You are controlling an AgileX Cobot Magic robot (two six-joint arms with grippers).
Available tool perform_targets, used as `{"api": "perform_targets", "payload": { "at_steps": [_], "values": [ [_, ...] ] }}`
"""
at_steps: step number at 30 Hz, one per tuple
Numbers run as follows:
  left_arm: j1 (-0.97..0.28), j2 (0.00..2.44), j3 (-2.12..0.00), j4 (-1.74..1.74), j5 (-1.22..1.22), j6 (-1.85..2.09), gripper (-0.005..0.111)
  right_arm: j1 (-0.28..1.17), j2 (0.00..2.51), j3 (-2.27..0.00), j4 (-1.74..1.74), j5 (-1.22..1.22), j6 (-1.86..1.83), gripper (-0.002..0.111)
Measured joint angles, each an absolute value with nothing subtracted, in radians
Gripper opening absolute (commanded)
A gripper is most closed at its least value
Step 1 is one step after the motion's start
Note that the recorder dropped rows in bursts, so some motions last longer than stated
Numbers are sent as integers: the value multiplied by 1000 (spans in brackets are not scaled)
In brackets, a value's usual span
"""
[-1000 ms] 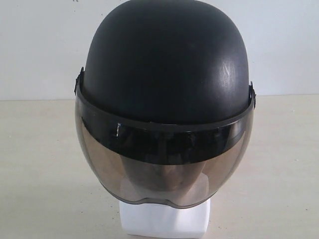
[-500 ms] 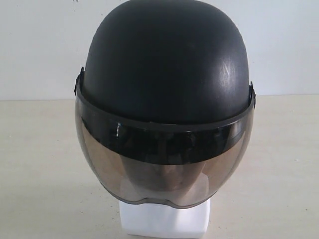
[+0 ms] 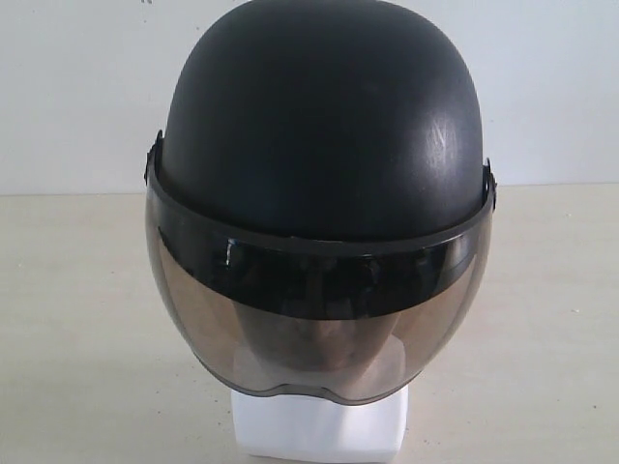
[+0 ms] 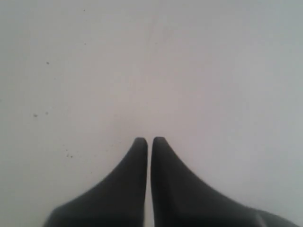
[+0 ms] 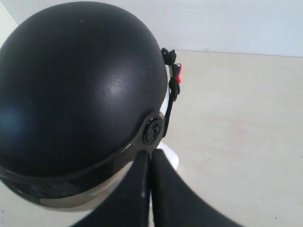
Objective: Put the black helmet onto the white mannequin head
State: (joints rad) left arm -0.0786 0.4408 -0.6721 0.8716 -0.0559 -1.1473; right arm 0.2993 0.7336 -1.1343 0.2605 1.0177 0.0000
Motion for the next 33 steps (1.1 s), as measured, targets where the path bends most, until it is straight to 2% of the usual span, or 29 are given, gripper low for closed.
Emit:
{"api": "perform_targets", "payload": {
  "at_steps": [9, 21, 27, 33],
  "values": [
    [-79, 365, -555, 803, 212, -1221, 4, 299, 734, -1134, 261, 1018, 0, 0],
    [-79, 303, -411, 355, 332, -1476, 4, 299, 734, -1134, 261, 1018, 0, 0],
    [-79, 303, -410, 58, 339, -1418, 4, 299, 734, -1134, 261, 1018, 0, 0],
    [-79, 303, -410, 100, 289, -1335, 4, 299, 734, -1134, 261, 1018, 0, 0]
  ]
}}
